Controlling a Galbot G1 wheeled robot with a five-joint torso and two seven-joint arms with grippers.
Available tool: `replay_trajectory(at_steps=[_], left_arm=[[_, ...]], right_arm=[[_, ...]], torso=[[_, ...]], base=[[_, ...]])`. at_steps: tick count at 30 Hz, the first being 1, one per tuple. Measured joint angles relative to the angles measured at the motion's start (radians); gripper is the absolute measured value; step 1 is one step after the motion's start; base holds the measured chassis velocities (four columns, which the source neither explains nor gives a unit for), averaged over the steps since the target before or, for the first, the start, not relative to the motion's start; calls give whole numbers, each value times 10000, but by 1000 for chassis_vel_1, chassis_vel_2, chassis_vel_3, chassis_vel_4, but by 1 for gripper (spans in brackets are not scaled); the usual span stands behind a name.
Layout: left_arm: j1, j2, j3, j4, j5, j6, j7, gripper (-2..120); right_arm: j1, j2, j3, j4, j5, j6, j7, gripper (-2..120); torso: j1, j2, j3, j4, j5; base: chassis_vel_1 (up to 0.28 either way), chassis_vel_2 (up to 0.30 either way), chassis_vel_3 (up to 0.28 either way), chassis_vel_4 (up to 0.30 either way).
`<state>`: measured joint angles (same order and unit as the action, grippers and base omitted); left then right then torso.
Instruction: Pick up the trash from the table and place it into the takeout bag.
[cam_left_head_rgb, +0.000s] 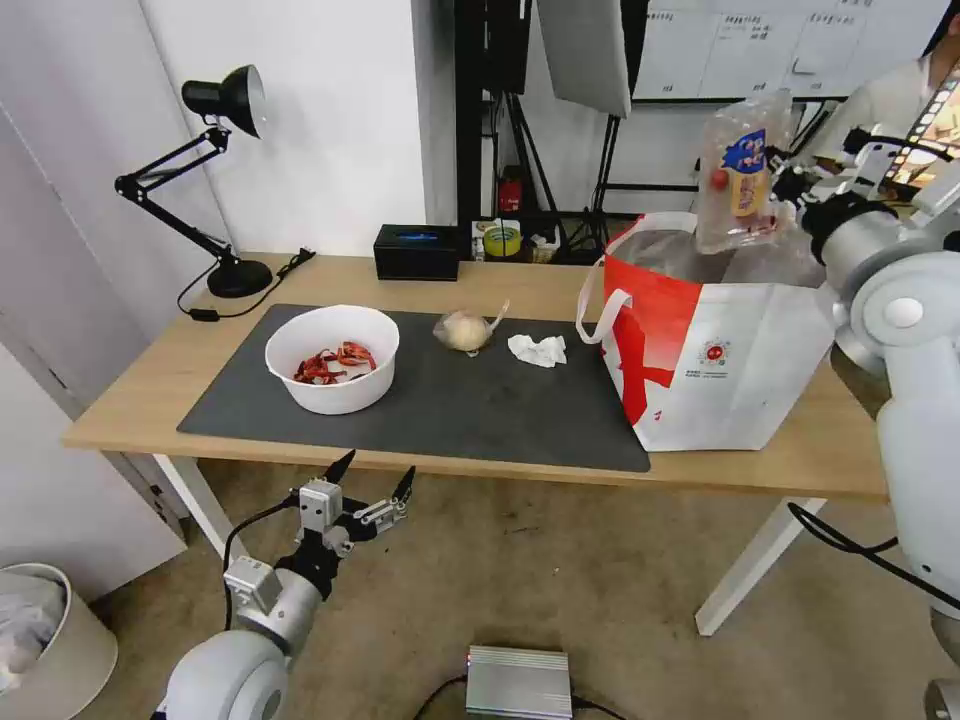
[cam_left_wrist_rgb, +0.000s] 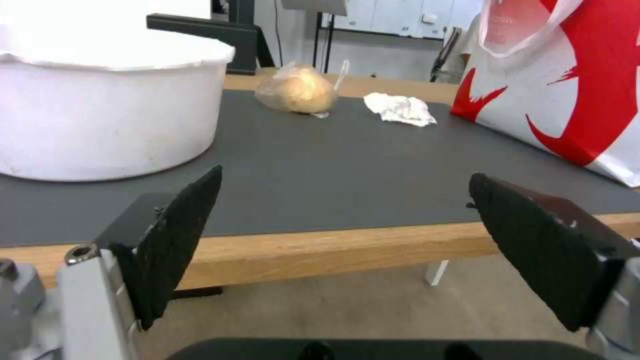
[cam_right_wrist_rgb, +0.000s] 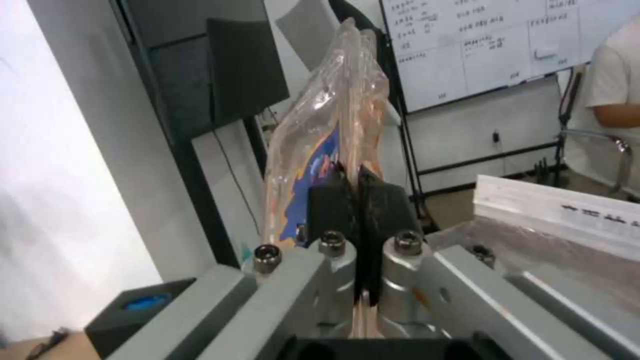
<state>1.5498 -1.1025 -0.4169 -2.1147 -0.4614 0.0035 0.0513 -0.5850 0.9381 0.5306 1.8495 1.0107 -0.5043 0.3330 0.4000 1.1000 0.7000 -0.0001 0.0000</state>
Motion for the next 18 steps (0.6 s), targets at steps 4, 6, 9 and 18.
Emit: replay_trajectory(at_steps=[4, 6, 9, 18], left_arm=[[92, -22, -29, -61, 26, -52, -4, 100], [152, -31, -45, -128, 28, -63, -5, 100], [179, -36, -65, -158, 30, -66, -5, 100], [188, -32, -81, -169, 35, -74, -7, 100]], right_arm=[[-421, -11, 62, -19, -494, 211, -414, 0], [-710, 61, 111, -35, -613, 299, -510, 0], [-926, 137, 138, -40, -681, 334, -532, 0], [-1311, 236, 188, 123, -708, 344, -534, 0]], torso=[[0, 0, 0, 1, 0], [0, 0, 0, 0, 0], [0, 0, 0, 1, 0], [0, 0, 0, 1, -1]], base=[[0, 0, 0, 0], [0, 0, 0, 0], [0, 0, 0, 0], [0, 0, 0, 0]])
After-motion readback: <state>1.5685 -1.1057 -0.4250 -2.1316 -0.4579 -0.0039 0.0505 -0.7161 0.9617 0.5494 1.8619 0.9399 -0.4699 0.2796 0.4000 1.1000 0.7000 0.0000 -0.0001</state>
